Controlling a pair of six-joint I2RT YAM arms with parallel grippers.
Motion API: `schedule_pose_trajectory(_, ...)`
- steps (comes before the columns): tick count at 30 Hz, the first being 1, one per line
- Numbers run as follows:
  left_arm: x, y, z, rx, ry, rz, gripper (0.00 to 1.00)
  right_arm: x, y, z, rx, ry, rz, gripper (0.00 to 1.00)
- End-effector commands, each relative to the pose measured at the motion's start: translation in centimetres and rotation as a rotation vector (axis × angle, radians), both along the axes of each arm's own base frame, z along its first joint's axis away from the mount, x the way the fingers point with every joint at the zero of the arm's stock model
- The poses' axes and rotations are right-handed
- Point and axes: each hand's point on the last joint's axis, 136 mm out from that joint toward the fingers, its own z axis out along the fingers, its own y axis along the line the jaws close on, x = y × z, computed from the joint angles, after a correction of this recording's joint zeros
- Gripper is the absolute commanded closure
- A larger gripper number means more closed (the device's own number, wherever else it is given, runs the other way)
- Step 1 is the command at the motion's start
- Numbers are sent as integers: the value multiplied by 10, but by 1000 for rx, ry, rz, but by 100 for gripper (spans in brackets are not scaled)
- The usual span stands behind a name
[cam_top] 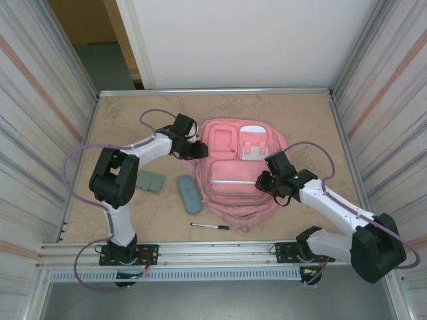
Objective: Pack the student bag
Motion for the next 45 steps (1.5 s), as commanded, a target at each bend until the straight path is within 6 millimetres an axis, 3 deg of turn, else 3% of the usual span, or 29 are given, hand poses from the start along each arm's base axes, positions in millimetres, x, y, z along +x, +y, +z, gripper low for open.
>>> schedule_pose_trajectory(1, -40, -16, 10, -57, 51, -68, 63, 43, -2, 13, 14, -85, -13, 75)
schedule_pose_trajectory(5, -68, -26, 13, -72, 56, -100, 61, 83, -14, 14, 11, -109, -36, 80)
schedule_pose_trajectory(11, -92, -44, 20, -90, 47, -113, 56, 151, -36, 9, 50, -90, -61, 70)
schedule_pose_trajectory(13, -93, -36, 17, -69, 51, -70, 40, 163, -44, 20, 43, -98, -59, 65)
schedule_pose_trajectory(15, -89, -17, 13, -29, 60, 10, 35, 165, -50, 38, 12, -127, -51, 57)
schedule_pose_trajectory(18, -83, 9, 8, -8, 71, 118, 31, 152, -51, 65, -35, -173, -34, 51)
schedule_pose_trajectory(20, -77, 15, 5, -16, 56, 156, 29, 134, -46, 75, -81, -187, -4, 45)
schedule_pose_trajectory(22, -70, 16, 2, -10, 62, 170, 26, 109, -30, 75, -124, -202, 66, 42)
schedule_pose_trajectory(26, -53, 17, -10, 57, 61, 187, 25, 48, 25, 56, -86, -184, 298, 38)
schedule_pose_trajectory(29, -46, 12, -13, 71, 83, 176, 30, 5, 62, 41, -19, -157, 451, 38)
schedule_pose_trajectory(32, -46, 13, -14, 84, 96, 189, 36, -20, 85, 23, 34, -125, 557, 44)
schedule_pose_trajectory(33, -46, 13, -13, 78, 95, 197, 42, -23, 87, 17, 24, -106, 579, 46)
schedule_pose_trajectory(35, -49, 10, -9, 52, 102, 187, 63, -23, 85, 3, -9, -49, 577, 48)
schedule_pose_trajectory(39, -59, 4, 9, 33, 69, 161, 91, 4, 63, -19, -186, 2, 491, 54)
schedule_pose_trajectory(42, -65, 2, 21, 36, 49, 151, 96, 35, 48, -17, -308, -43, 435, 58)
schedule_pose_trajectory(45, -70, -1, 26, 34, 41, 146, 100, 65, 44, -9, -322, -111, 396, 60)
